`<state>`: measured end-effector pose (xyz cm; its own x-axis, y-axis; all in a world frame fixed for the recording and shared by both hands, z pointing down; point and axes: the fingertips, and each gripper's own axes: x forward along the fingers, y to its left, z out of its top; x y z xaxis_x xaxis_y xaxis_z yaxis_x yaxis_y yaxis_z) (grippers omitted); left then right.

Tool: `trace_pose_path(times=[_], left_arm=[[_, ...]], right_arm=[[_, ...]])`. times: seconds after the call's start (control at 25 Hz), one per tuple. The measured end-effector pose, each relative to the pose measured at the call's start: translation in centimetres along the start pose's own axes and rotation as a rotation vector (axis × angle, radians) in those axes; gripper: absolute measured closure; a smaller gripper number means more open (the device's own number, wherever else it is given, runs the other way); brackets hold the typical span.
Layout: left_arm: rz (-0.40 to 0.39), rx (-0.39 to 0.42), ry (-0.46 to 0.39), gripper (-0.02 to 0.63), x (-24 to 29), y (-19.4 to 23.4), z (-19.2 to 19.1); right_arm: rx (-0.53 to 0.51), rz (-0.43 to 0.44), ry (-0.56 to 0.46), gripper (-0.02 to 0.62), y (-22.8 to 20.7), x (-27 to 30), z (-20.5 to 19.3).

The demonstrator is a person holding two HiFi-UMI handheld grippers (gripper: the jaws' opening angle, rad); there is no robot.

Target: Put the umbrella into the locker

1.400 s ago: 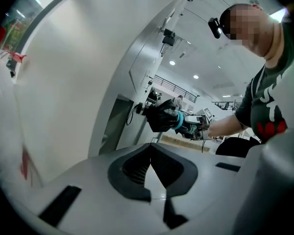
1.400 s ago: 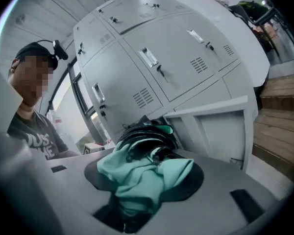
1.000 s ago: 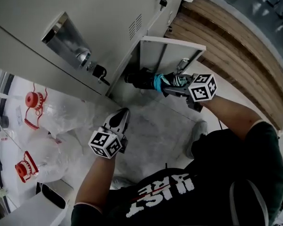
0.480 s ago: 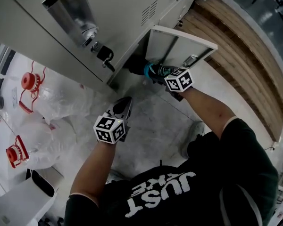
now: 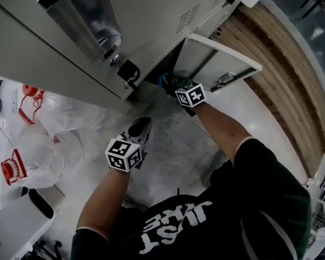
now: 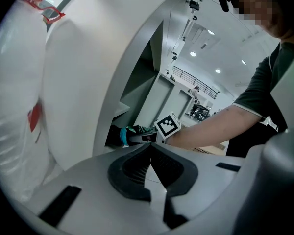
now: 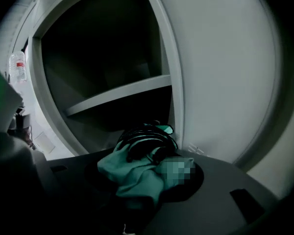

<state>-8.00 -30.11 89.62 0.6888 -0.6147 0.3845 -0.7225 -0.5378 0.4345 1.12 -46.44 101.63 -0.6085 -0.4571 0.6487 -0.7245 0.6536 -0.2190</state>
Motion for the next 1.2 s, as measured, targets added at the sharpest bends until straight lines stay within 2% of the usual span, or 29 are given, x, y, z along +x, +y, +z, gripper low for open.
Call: trace_pose_path(times=[0.2, 0.64, 0.76, 0.88, 0.92, 1.08, 1.2], left_arm=[[0.029, -0.027, 0.000, 0.597, -0.7, 0.6, -0.7], [0.086, -0.058, -0.001, 0.597, -1.9, 0.8, -1.9], [0.096, -0.059, 0.008, 0.597, -1.7, 0.9, -2.6], [0.103, -0.056, 0.018, 0.597, -1.1, 1.1, -2.9], [0.104, -0.059, 0.019, 0.597, -0.8, 1.2, -2.9], [0.088, -0.068, 0.010, 0.597, 0.3, 0.8, -2.2], [0.076, -0.062, 0.006, 0.597, 0.7, 0.6, -1.9]], right_arm=[[-0.023, 0.029, -0.013, 0.369, 1.0, 2.1, 0.6], [-0.084, -0.009, 0.026, 0.360, 0.8, 7.3, -0.7], [-0.121, -0.016, 0.104, 0.350, 0.5, 8.5, -2.2], [-0.141, -0.028, 0.277, 0.327, 0.2, 9.7, -5.2], [-0.149, -0.022, 0.307, 0.315, 0.3, 9.8, -5.7], [-0.148, 0.059, 0.257, 0.268, 1.7, 9.4, -5.2], [-0.163, 0.085, 0.206, 0.259, 2.2, 8.7, -4.5]])
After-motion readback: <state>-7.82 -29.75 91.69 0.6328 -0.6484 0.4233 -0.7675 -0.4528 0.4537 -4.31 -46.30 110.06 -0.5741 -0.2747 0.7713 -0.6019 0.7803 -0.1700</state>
